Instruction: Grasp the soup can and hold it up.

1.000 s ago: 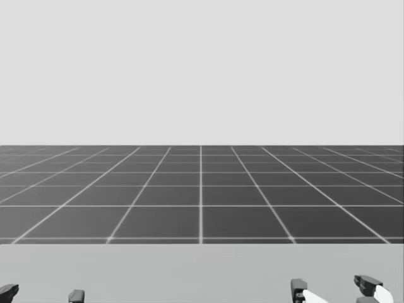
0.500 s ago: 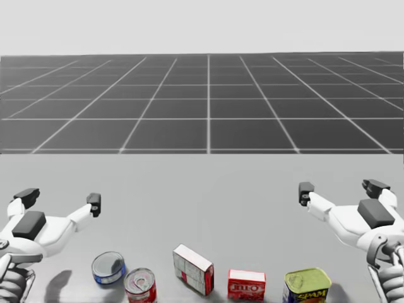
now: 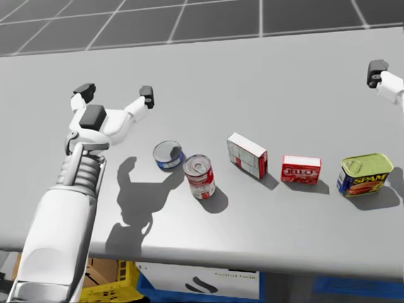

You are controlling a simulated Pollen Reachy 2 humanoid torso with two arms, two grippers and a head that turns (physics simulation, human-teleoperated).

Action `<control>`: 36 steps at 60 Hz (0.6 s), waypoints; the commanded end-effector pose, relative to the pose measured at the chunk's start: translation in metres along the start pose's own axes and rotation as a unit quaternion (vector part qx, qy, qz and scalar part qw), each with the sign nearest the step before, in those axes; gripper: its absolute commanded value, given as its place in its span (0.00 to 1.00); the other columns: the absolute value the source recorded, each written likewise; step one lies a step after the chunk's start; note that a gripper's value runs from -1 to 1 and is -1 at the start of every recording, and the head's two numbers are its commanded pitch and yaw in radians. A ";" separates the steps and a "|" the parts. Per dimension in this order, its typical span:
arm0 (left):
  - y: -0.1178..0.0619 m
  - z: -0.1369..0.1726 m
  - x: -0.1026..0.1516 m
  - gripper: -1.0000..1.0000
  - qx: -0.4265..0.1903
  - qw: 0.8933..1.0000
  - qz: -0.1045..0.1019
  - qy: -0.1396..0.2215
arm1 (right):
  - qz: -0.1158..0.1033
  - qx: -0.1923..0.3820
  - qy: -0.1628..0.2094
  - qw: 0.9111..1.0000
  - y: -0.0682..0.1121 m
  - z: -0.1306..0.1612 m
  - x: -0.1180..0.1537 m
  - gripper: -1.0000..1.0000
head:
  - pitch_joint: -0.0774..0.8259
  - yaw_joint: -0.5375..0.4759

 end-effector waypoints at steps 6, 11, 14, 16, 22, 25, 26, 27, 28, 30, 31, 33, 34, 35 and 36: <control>-0.002 0.001 0.002 0.00 -0.003 1.000 -0.004 -0.003 | 0.000 0.002 0.000 1.000 0.002 0.002 0.000 0.00 | 0.89 0.77; -0.006 0.008 0.010 0.00 -0.025 1.000 -0.005 0.006 | 0.000 0.002 0.000 1.000 0.002 0.002 0.000 0.00 | 0.89 0.77; -0.008 0.016 0.019 0.00 -0.043 0.999 0.003 0.006 | 0.001 0.001 0.000 1.000 0.002 0.002 0.000 0.00 | 0.89 0.76; -0.011 0.023 0.027 0.00 -0.063 0.998 0.010 0.008 | 0.000 0.001 0.000 1.000 0.002 0.002 0.000 0.00 | 0.89 0.76; -0.018 0.048 0.047 0.00 -0.107 0.994 0.008 0.021 | 0.001 -0.002 0.001 1.000 0.003 0.002 -0.001 0.00 | 0.89 0.76; -0.020 0.061 0.055 0.00 -0.122 0.992 -0.007 0.036 | 0.000 -0.002 0.003 1.000 0.003 0.002 -0.002 0.00 | 0.89 0.76; -0.021 0.068 0.059 0.00 -0.135 0.990 -0.006 0.034 | 0.001 -0.002 0.003 1.000 0.003 0.002 -0.002 0.00 | 0.89 0.76; -0.021 0.075 0.063 0.00 -0.152 0.988 0.001 0.034 | 0.001 -0.001 0.004 1.000 0.004 0.002 -0.003 0.00 | 0.89 0.76; -0.020 0.078 0.064 0.00 -0.161 0.986 0.003 0.038 | 0.002 -0.001 0.004 1.000 0.004 0.002 -0.003 0.00 | 0.89 0.76; -0.019 0.092 0.070 0.00 -0.190 0.981 -0.001 0.041 | 0.002 -0.001 0.004 1.000 0.004 0.002 -0.003 0.00 | 0.89 0.76; -0.019 0.095 0.071 0.00 -0.197 0.979 -0.003 0.041 | 0.002 -0.001 0.004 1.000 0.004 0.002 -0.003 0.00 | 0.89 0.76; -0.017 0.105 0.073 0.00 -0.220 0.975 -0.005 0.043 | 0.002 -0.001 0.003 1.000 0.004 0.002 -0.003 0.00 | 0.89 0.76; -0.017 0.112 0.074 0.00 -0.236 0.971 -0.005 0.045 | 0.003 0.000 0.003 1.000 0.003 0.001 -0.002 0.00 | 0.89 0.76; -0.016 0.118 0.074 0.00 -0.250 0.967 -0.007 0.049 | 0.003 0.000 0.003 1.000 0.003 0.001 -0.002 0.00 | 0.89 0.76; -0.015 0.120 0.074 0.00 -0.256 0.965 -0.009 0.051 | 0.003 0.000 0.003 1.000 0.003 0.001 -0.002 0.00 | 0.89 0.76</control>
